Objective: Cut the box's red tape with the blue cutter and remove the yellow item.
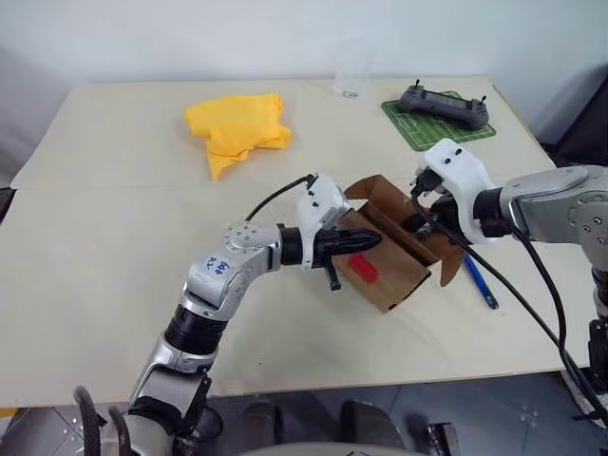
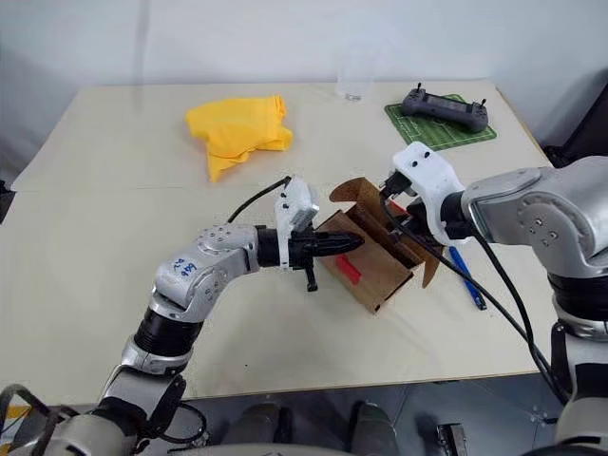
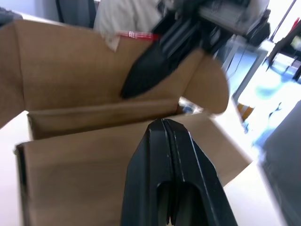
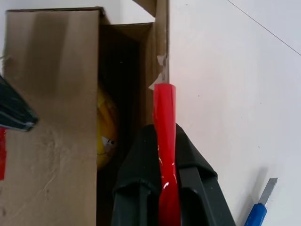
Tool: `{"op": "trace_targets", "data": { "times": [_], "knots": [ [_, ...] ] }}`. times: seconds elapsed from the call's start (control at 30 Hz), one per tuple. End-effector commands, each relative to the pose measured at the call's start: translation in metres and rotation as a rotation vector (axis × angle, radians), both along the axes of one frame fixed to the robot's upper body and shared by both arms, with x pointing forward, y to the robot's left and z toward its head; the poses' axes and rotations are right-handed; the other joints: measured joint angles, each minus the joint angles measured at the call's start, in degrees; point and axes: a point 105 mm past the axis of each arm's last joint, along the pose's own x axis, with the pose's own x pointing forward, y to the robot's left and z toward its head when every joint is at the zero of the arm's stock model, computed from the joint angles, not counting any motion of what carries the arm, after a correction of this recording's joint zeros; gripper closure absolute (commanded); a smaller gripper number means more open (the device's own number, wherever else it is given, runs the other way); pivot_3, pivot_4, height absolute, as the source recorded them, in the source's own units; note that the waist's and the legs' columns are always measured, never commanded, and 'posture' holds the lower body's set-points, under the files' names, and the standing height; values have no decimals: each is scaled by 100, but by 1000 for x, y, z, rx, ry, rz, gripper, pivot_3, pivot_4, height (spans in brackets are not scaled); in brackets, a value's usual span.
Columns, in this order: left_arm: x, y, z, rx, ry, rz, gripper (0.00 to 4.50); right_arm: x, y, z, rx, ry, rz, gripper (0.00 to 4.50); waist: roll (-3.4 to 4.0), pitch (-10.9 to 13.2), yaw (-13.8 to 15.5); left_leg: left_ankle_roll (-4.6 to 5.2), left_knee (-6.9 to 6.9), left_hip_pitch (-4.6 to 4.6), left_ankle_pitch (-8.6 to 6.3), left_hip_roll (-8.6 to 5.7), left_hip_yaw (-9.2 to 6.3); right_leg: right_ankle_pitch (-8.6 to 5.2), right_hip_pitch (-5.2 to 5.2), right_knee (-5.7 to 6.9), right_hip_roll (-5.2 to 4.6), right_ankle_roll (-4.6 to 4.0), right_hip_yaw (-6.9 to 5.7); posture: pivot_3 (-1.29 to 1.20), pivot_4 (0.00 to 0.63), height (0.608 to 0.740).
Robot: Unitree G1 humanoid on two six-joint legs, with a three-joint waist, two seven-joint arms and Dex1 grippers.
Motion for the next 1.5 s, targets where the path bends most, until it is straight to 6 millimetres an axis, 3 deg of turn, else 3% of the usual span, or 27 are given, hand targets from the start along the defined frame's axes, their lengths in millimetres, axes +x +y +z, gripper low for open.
{"op": "trace_targets", "data": {
  "times": [0.03, 0.2, 0.5, 1.03, 1.5],
  "knots": [
    [-1, -7, -1, 55, -80, -27, 4500, -2, 4, -8, 0, 41, 14, 4464, 0, 0, 4, 0, -1, 0, 0, 0, 2, 0, -1, -1, 0, 0, 0, 0, 150, 740],
    [-2, -8, -8, 115, -85, -54, 4500, -2, 3, -8, 1, 40, 9, 4464, 0, 0, 14, 0, -1, -1, 0, -1, 2, 0, 0, -2, -1, 0, 0, 0, 150, 740],
    [-17, 19, -28, 215, 16, -102, 4500, -4, -15, -1, -27, 43, -32, 4464, 1, 0, 6, 0, -6, 0, 0, 3, 3, 0, -2, -3, 0, 0, 2, 0, 150, 740],
    [-8, 47, -41, 243, 65, 56, 4500, -35, -26, -4, 56, 245, 47, 4464, 1, 0, 13, 0, -5, 8, 0, 8, 2, 0, 6, -4, -1, 0, 8, 0, 150, 740],
    [-8, 44, -56, 234, 113, 105, 4500, -20, -39, -20, -117, 167, -39, 4464, 3, -1, 13, 0, 11, 14, 0, 13, 1, 0, 8, -3, -3, 0, 20, 0, 150, 740]
  ]
}}
